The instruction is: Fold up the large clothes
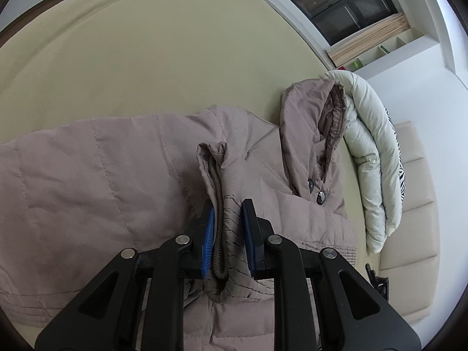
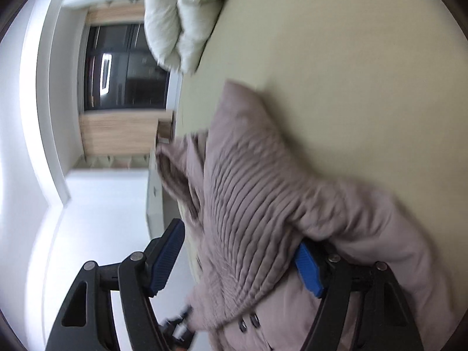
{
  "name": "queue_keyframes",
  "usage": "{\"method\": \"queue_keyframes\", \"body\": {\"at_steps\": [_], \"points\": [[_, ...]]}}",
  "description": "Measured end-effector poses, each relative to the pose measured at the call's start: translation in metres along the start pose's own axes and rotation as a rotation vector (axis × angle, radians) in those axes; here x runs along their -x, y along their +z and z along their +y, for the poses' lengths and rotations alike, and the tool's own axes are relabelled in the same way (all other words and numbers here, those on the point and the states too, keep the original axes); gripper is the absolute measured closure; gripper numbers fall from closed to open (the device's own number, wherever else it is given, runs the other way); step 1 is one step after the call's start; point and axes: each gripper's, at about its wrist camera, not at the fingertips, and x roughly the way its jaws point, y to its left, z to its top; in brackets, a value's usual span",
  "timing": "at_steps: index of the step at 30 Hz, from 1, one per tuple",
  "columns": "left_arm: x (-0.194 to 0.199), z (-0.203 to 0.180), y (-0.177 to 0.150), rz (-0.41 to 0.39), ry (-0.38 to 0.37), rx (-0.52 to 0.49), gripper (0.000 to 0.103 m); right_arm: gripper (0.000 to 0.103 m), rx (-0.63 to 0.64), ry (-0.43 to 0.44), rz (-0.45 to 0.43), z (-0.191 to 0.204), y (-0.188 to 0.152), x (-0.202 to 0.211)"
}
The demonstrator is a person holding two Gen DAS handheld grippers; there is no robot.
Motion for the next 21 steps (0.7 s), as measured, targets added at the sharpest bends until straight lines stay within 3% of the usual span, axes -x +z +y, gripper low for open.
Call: {"method": "queue_keyframes", "body": {"at_steps": [4,7,9,13,16,17,21], "points": [[-0.017,-0.005,-0.011,0.021,0.023,-0.025,0.086,0.035,-0.083,0.061,-0.025,-0.021,0.024,0.016],[-0.025,-0.005,-0.014,0.021,0.038,-0.016,0.086,0.045,-0.031,0.04,0.005,-0.026,0.022,0.016],[-0.027,-0.003,-0.013,0.019,0.044,-0.012,0.086,0.044,0.011,0.006,0.019,-0.018,0.017,0.022],[-0.028,-0.004,-0.009,0.004,0.068,-0.026,0.086,0.027,0.041,0.018,-0.009,0.002,0.014,0.06],[-0.032,-0.009,-0.011,0.017,0.093,-0.059,0.086,0.017,0.143,0.02,-0.057,0.036,0.016,0.075],[-0.033,-0.011,-0.013,0.021,0.099,-0.071,0.086,0.013,0.182,0.018,-0.069,0.047,0.017,0.074],[-0.039,-0.01,-0.015,0.025,0.108,-0.085,0.086,0.013,0.271,0.006,-0.015,0.072,0.027,0.031]]}}
